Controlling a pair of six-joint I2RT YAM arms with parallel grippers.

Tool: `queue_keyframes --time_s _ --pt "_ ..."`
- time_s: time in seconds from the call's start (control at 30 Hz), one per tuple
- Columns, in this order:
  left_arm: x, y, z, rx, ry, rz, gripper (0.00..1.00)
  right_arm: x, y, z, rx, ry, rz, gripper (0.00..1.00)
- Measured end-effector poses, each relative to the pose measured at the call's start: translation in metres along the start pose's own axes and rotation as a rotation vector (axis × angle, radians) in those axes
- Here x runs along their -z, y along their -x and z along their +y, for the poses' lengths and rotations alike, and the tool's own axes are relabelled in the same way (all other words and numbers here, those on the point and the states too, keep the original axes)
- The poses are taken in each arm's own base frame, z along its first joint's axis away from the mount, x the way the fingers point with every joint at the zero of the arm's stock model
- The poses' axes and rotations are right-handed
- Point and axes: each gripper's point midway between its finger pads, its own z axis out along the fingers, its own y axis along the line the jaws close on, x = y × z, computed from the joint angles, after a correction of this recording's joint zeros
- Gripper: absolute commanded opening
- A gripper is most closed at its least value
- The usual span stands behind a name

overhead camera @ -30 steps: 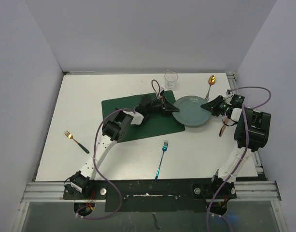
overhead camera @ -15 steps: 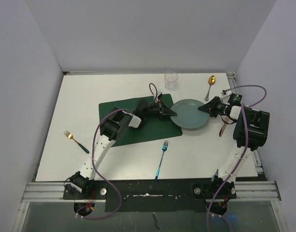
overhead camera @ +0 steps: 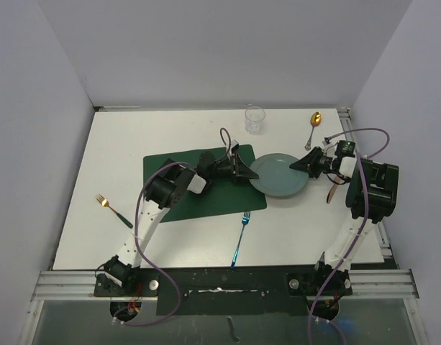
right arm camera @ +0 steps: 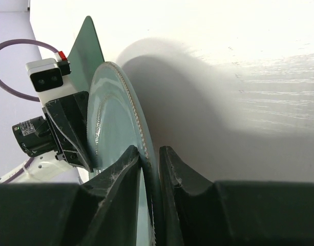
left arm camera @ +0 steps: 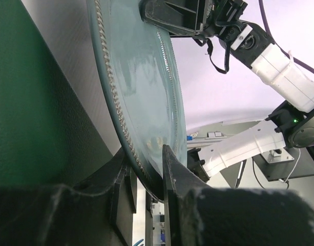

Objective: Set the dinner table for one person
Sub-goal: Place the plate at the center of the board.

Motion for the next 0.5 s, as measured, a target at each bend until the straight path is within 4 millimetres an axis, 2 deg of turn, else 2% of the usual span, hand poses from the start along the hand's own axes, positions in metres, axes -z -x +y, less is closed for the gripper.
queue_keyframes --time_s 0.4,0.5 --pt "0.008 0.000 -0.001 0.001 -0.001 -0.003 0.00 -0.011 -0.007 -0.004 -0.054 0.056 0.058 0.00" --pt "0.008 0.000 -0.002 0.000 -0.002 -0.003 0.00 -0.011 -0.005 -0.004 -0.056 0.059 0.070 0.13"
